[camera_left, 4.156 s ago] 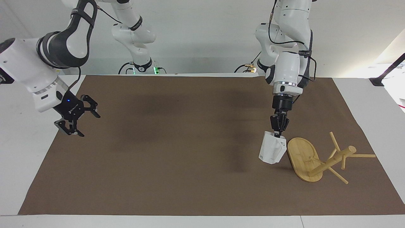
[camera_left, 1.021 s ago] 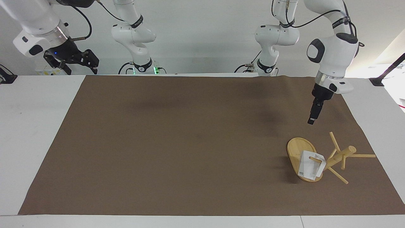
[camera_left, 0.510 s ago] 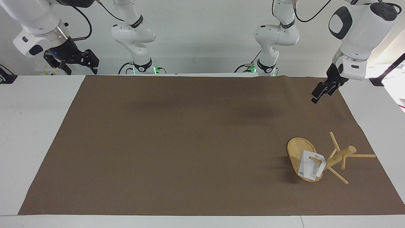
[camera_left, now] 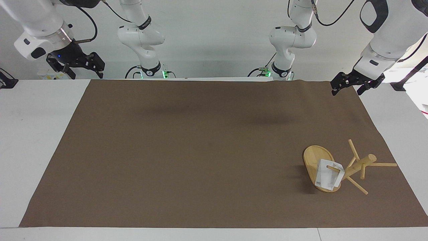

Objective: Hang cup on rack

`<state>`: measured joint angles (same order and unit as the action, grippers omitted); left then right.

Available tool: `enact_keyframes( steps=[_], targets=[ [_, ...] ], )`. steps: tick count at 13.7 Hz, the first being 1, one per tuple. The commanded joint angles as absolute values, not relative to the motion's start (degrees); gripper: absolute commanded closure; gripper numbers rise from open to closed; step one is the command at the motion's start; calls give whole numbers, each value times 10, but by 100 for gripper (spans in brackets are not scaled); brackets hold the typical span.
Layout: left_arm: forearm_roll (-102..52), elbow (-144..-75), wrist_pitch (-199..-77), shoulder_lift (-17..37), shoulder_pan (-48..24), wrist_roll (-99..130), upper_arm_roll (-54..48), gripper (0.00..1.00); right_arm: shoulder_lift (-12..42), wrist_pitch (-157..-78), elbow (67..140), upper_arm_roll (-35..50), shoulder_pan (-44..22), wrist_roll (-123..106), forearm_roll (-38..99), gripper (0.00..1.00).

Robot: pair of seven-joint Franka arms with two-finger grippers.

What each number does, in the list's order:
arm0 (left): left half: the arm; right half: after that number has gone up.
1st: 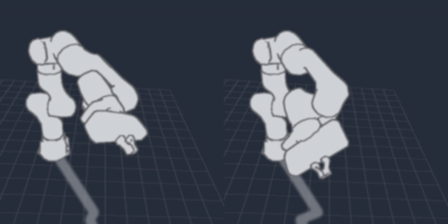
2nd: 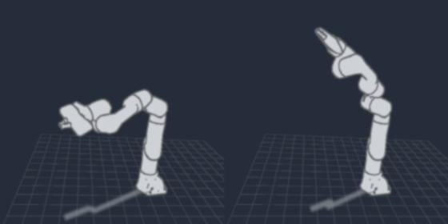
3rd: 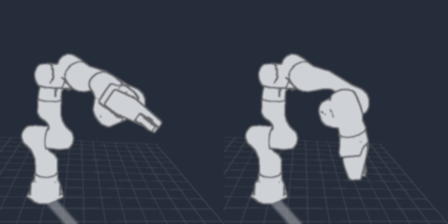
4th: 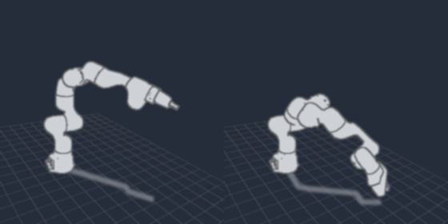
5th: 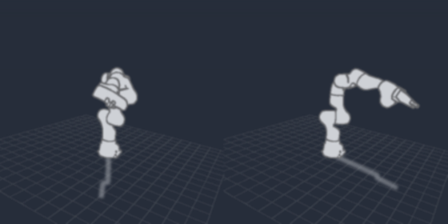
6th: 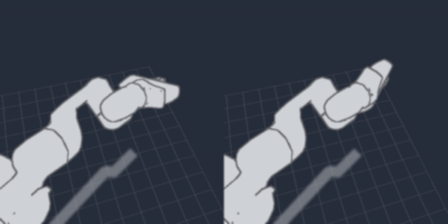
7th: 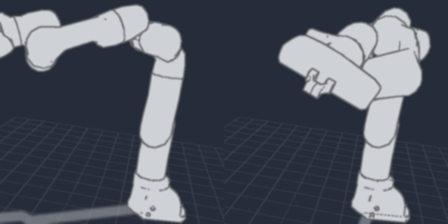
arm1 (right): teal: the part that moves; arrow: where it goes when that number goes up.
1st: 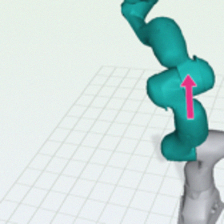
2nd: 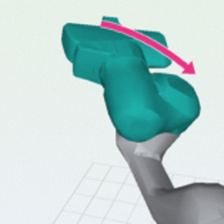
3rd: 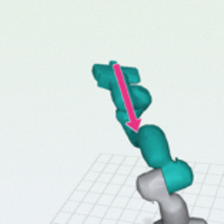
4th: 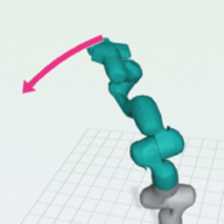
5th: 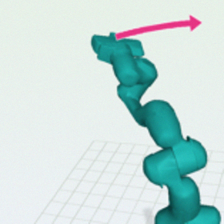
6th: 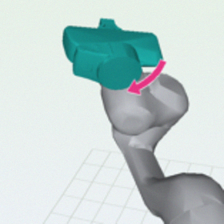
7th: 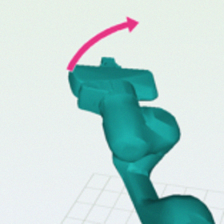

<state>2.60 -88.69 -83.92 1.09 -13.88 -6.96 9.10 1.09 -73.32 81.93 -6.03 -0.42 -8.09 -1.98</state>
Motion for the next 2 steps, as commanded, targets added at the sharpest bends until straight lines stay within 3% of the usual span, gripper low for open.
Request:
enact_keyframes(
  steps=[1,2],
  targets=[
    [27,-867,-824,23,-137,-95,93,0,-3,-743,836,-57,-5,-71,-25,1],
    [27,-867,-824,22,-136,-95,93,0,-3,-744,835,-57,-5,-71,-25,1]
  ],
)
